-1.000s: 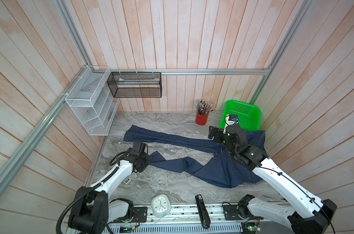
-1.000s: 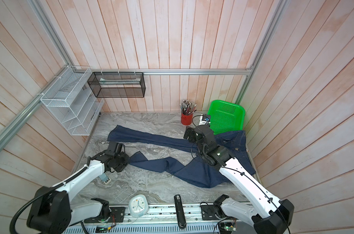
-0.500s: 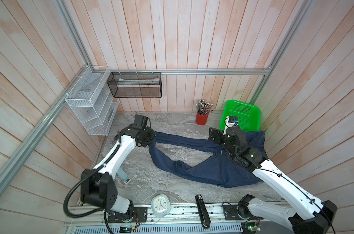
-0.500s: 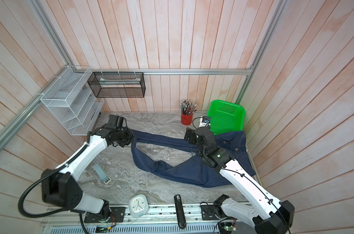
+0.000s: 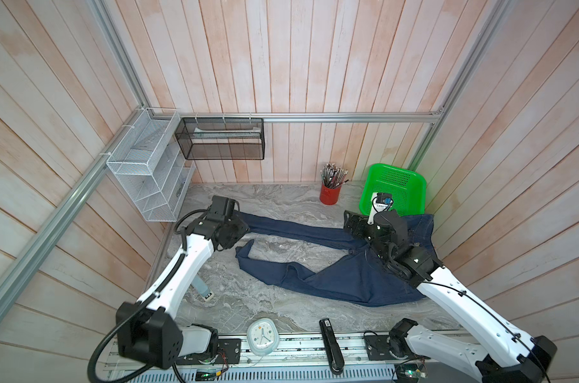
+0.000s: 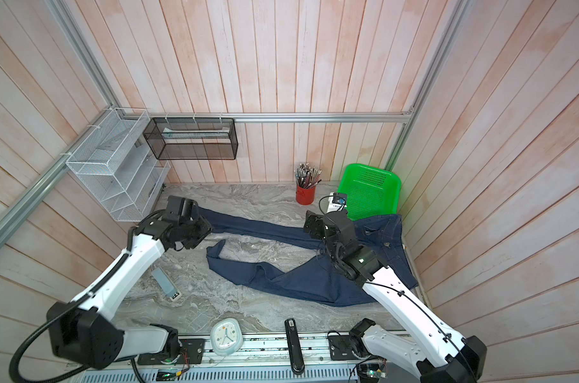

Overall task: Fold and stack the trousers
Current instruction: Flatten out the trousers at the center of the table.

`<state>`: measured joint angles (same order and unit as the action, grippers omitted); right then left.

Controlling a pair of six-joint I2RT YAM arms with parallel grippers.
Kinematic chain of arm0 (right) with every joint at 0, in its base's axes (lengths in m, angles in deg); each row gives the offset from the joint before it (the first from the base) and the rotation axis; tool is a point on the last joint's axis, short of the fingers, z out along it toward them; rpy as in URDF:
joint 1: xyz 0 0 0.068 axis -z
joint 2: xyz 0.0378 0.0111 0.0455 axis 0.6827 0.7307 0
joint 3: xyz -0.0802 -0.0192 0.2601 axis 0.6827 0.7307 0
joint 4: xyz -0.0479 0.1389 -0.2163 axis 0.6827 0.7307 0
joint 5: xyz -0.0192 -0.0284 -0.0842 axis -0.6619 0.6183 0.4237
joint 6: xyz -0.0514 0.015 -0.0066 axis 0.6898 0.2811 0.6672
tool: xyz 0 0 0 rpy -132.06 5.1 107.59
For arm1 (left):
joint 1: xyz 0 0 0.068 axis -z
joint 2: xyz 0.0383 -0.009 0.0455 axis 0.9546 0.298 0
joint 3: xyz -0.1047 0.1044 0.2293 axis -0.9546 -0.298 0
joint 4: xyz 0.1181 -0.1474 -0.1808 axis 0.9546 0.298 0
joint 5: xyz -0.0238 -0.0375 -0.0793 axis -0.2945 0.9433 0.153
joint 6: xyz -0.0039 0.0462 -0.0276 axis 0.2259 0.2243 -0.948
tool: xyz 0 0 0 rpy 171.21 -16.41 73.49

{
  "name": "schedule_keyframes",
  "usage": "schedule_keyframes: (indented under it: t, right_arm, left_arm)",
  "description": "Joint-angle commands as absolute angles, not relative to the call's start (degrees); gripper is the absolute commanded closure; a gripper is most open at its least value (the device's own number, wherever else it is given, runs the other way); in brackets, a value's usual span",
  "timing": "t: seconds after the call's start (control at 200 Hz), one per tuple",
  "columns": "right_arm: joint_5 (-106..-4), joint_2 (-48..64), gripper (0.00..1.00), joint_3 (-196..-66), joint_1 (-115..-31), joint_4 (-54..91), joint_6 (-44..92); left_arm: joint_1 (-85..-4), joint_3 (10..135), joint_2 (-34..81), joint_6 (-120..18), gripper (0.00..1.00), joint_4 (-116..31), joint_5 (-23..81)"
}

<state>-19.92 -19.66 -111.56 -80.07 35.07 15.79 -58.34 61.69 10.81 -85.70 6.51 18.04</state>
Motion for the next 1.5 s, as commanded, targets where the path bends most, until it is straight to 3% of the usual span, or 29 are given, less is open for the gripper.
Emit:
schedule_keyframes:
  t: [0.0,0.12,0.37,0.715,0.925,0.99,1.05,1.155,1.195,1.38,1.495]
  right_arm:
    - [-23.69,-10.36,0.11,-114.50,-87.38,32.96,24.75]
    - [-20.72,4.62,0.08,-121.72,-98.22,36.19,38.11]
    - [-32.29,21.68,0.07,-126.90,-103.85,29.32,52.76]
    - [-44.10,39.30,0.02,-143.80,-105.87,29.53,57.71]
    - [-45.36,48.75,0.03,-154.05,-105.68,30.41,55.11]
    - [-45.57,53.43,0.10,-160.36,-105.03,34.84,54.10]
    - [-47.08,56.79,0.27,-165.87,-104.06,38.85,52.21]
    - [-50.44,59.09,0.86,-173.14,-102.66,45.52,50.39]
    - [-50.87,58.11,1.00,-174.16,-102.45,47.45,50.28]
    - [-57.07,40.15,1.00,-160.71,-102.12,43.37,48.73]
    - [-69.65,28.23,1.00,-148.42,-97.73,38.31,42.78]
  left_arm:
    - [-58.80,53.91,4.55,-86.33,0.43,8.18,12.46]
    - [-60.98,53.90,-6.08,-89.85,0.42,8.40,9.34]
    - [-61.59,59.70,-18.89,-95.67,0.42,12.51,-1.71]
    - [-61.68,61.09,-22.69,-95.64,0.42,15.71,-4.25]
    - [-61.68,60.63,-23.37,-95.38,0.42,16.37,-4.41]
    - [-61.68,60.79,-23.12,-95.20,0.41,16.58,-4.51]
    - [-61.68,60.89,-22.83,-94.93,0.41,16.59,-4.25]
    - [-61.68,60.81,-22.25,-94.58,0.41,16.54,-4.07]
    - [-61.69,60.80,-21.96,-94.42,0.42,16.41,-4.07]
    - [-61.69,60.13,-20.01,-93.07,0.41,15.07,-3.11]
    - [-61.68,59.03,-17.50,-91.40,0.42,12.73,0.02]
